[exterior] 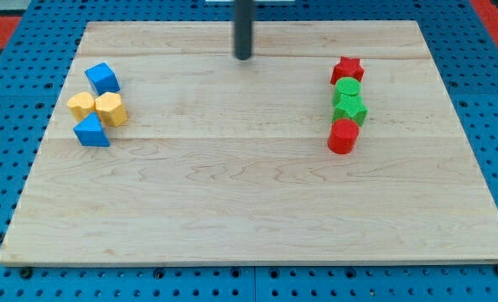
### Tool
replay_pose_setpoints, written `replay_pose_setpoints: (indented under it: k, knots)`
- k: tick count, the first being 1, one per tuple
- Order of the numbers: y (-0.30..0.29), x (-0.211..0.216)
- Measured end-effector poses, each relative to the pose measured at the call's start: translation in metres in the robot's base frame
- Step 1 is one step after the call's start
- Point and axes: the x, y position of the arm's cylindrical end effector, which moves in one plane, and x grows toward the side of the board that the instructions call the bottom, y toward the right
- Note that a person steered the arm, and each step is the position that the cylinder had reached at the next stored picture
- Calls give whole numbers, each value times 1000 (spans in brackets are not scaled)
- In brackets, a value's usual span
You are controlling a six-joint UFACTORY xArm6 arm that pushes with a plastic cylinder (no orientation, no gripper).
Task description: Separate the blue cube from the hexagon
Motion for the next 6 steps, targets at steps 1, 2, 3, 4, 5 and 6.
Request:
replay_pose_setpoints:
  k: [1,2,3,4,5,6]
  knots:
    - [-108,-12]
    - [-197,-15]
    - [-214,25]
    - [-146,72]
    - [-96,110]
    - [-37,148]
